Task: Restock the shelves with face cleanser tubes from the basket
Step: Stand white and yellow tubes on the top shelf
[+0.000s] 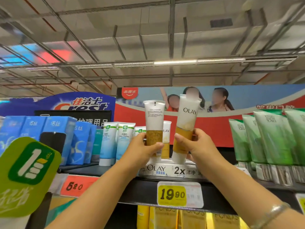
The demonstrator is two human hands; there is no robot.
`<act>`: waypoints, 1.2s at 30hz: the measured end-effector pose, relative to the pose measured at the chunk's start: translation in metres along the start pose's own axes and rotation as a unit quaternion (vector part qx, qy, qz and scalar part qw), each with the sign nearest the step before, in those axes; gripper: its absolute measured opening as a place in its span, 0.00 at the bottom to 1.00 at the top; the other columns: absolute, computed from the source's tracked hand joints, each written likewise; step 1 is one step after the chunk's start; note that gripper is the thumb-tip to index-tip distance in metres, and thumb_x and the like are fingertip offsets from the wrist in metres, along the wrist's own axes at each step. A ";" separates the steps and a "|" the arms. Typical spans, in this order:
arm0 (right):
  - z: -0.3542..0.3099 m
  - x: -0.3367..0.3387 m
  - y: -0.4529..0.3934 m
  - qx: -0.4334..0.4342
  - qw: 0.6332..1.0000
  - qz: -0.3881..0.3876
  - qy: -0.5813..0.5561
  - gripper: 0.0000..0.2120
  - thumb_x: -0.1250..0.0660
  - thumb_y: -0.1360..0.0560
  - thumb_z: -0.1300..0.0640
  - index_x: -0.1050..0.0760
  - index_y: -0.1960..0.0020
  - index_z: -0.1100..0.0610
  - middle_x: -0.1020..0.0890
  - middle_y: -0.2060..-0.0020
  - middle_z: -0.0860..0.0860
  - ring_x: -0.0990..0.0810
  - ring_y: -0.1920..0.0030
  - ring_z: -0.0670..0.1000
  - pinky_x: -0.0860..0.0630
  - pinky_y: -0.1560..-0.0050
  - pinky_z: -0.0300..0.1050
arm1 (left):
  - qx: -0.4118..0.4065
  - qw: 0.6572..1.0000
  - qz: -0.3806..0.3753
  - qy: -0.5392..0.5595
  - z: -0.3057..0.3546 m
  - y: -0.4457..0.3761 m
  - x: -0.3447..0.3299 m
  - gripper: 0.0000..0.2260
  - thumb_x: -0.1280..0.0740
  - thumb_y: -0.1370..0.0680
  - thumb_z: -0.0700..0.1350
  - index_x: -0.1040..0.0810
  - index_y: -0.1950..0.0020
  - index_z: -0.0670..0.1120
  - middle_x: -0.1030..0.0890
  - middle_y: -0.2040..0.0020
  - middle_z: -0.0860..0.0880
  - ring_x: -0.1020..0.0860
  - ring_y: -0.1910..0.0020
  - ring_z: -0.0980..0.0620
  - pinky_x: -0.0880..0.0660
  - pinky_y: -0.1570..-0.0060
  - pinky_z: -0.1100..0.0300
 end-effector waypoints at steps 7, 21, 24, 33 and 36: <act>0.001 -0.006 -0.004 0.002 0.998 -0.005 0.068 0.13 0.28 0.29 0.58 0.27 0.46 0.55 0.19 0.57 0.48 0.20 0.60 0.43 0.25 0.69 0.30 | 0.004 1.000 -0.012 -0.006 0.000 0.002 0.000 0.12 0.30 0.27 0.45 0.24 0.44 0.48 0.19 0.56 0.55 0.21 0.59 0.61 0.29 0.70 0.73; 0.003 -0.008 -0.002 0.005 0.989 0.002 0.147 0.17 0.27 0.31 0.54 0.27 0.45 0.55 0.19 0.54 0.49 0.20 0.55 0.45 0.26 0.61 0.35 | 0.012 1.000 0.003 0.015 0.002 0.001 0.000 0.11 0.27 0.30 0.42 0.22 0.50 0.48 0.19 0.60 0.54 0.20 0.67 0.62 0.28 0.72 0.71; 0.005 -0.008 -0.002 -0.008 0.988 0.001 0.157 0.18 0.27 0.31 0.53 0.27 0.44 0.56 0.19 0.52 0.51 0.19 0.53 0.49 0.23 0.55 0.41 | -0.035 0.996 0.045 0.066 0.010 0.000 0.002 0.14 0.28 0.29 0.44 0.26 0.46 0.48 0.19 0.57 0.52 0.19 0.64 0.60 0.26 0.69 0.70; 0.007 -0.007 -0.005 -0.074 0.975 -0.045 0.205 0.19 0.26 0.31 0.52 0.27 0.45 0.58 0.19 0.51 0.53 0.20 0.53 0.50 0.24 0.58 0.41 | 0.039 0.981 0.114 0.153 0.011 -0.010 0.011 0.05 0.37 0.22 0.49 0.32 0.52 0.50 0.25 0.61 0.45 0.24 0.77 0.54 0.23 0.73 0.58; 0.006 -0.005 -0.006 -0.091 0.969 -0.064 0.221 0.16 0.25 0.32 0.53 0.28 0.50 0.56 0.19 0.53 0.53 0.20 0.53 0.51 0.23 0.53 0.45 | 0.059 0.976 0.114 0.178 0.014 -0.015 0.010 0.07 0.43 0.20 0.50 0.32 0.55 0.49 0.27 0.62 0.46 0.25 0.70 0.52 0.24 0.68 0.58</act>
Point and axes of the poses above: each hand's wrist, its own y-axis away from the middle knuckle, its own x-axis out of the back of the hand, z = x × y, the point moved 4 cm from there along -y, towards the middle knuckle
